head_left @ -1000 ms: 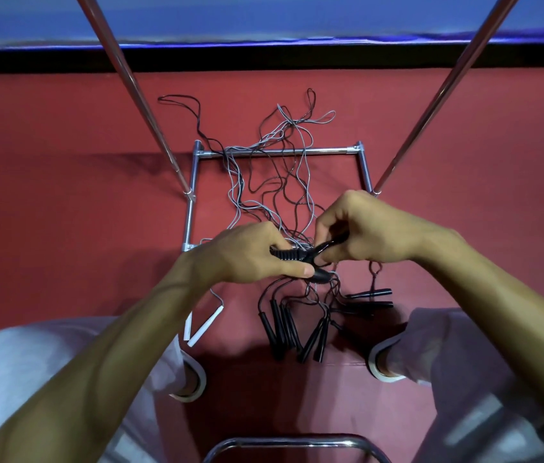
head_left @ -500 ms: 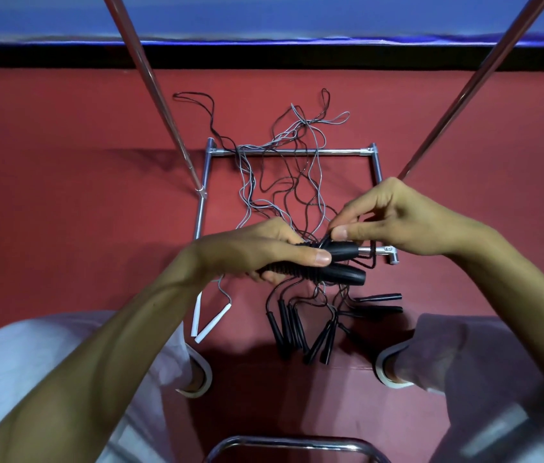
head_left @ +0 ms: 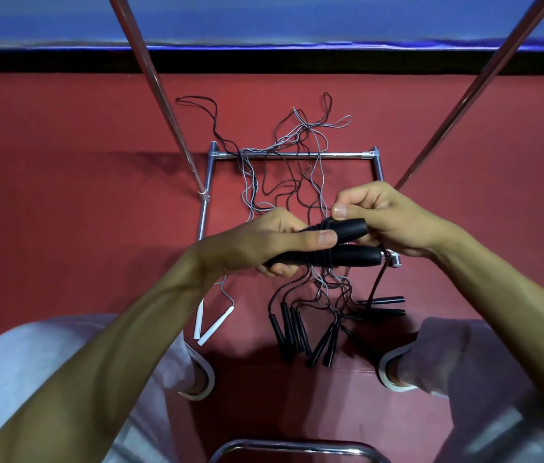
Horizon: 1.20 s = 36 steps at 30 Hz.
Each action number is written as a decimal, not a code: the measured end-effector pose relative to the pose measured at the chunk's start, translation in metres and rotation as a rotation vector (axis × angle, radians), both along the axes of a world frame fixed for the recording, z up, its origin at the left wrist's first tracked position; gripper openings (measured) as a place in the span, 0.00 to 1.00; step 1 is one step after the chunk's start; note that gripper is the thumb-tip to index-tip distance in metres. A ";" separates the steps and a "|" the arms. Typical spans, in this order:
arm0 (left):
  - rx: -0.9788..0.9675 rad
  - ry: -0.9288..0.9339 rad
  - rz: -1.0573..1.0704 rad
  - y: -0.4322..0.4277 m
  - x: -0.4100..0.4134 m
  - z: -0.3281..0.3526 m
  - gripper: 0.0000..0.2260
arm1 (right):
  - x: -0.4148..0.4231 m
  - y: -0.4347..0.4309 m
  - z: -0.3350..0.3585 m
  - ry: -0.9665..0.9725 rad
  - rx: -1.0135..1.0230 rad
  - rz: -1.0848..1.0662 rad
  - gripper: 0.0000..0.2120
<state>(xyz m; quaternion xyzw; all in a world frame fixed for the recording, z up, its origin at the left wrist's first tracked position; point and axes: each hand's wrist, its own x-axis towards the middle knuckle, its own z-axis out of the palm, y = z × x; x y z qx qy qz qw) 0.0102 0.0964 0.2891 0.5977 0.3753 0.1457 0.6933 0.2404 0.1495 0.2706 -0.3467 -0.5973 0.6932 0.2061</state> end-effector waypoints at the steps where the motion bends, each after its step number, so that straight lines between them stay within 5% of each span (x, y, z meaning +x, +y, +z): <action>1: -0.004 0.003 0.017 0.001 0.000 0.000 0.19 | 0.000 0.000 -0.001 -0.004 0.009 -0.007 0.16; 10: 0.074 0.074 0.157 0.004 0.000 -0.002 0.20 | -0.022 -0.009 -0.016 -0.028 0.107 -0.136 0.23; 13: 0.090 0.090 0.196 0.005 -0.002 -0.007 0.27 | -0.030 -0.014 -0.020 -0.057 0.098 -0.184 0.35; 16: 0.144 0.070 0.220 0.003 -0.003 -0.012 0.29 | -0.035 -0.022 -0.020 -0.033 0.092 -0.228 0.35; 21: 0.331 0.119 0.253 -0.004 0.002 -0.012 0.27 | -0.036 -0.028 -0.038 -0.034 -0.174 -0.274 0.22; 26: 0.755 0.584 0.374 -0.012 0.005 -0.014 0.23 | -0.035 -0.032 -0.040 -0.020 -0.363 -0.275 0.27; 29: 0.851 0.600 0.385 -0.017 0.006 -0.012 0.17 | -0.034 -0.031 -0.039 -0.095 -0.407 -0.177 0.31; 32: 0.980 0.622 0.308 -0.021 0.007 -0.015 0.27 | -0.031 -0.025 -0.033 -0.139 -0.523 -0.126 0.30; 36: 1.051 0.571 0.342 -0.022 0.008 -0.019 0.23 | -0.027 -0.022 -0.035 -0.119 -0.684 -0.065 0.28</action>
